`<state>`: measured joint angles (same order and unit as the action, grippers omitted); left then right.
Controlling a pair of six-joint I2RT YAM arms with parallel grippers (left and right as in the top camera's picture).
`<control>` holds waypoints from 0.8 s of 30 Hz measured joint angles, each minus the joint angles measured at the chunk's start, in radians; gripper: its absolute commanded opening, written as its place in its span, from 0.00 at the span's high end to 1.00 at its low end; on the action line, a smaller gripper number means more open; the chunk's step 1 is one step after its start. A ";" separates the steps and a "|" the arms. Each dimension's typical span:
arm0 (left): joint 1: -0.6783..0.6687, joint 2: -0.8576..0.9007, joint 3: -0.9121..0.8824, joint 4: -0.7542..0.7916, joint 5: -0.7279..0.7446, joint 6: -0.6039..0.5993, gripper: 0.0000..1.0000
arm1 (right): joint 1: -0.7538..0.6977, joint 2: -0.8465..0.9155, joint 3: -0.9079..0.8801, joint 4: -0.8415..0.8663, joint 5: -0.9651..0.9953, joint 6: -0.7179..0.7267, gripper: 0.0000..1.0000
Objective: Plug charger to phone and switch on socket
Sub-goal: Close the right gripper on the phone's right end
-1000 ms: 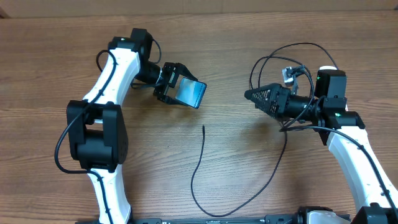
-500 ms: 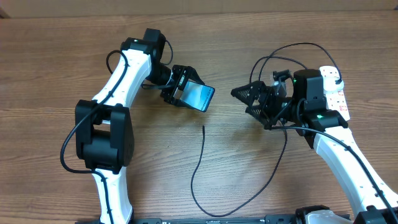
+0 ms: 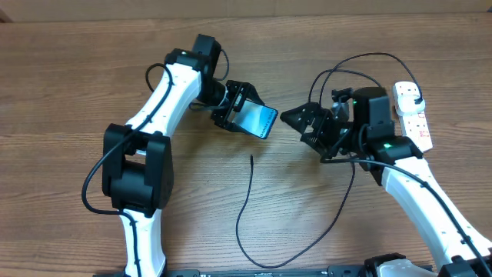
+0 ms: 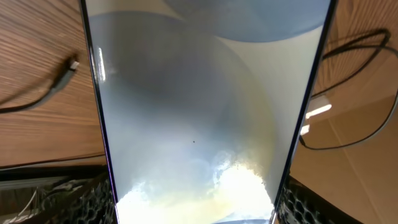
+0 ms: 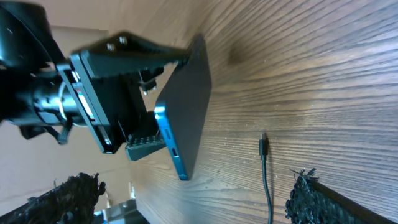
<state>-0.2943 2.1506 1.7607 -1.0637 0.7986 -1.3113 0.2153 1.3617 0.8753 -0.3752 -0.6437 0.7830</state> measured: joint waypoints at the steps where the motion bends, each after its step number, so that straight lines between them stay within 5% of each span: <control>1: -0.006 0.000 0.000 0.006 0.000 -0.005 0.96 | 0.010 0.000 0.000 -0.001 0.008 0.001 0.00; 24: -0.093 0.000 0.000 0.084 0.028 -0.053 0.96 | 0.087 0.000 0.000 -0.034 0.231 0.004 0.07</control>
<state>-0.3878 2.1506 1.7607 -0.9798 0.8265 -1.3647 0.3019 1.3617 0.8753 -0.4095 -0.4126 0.7868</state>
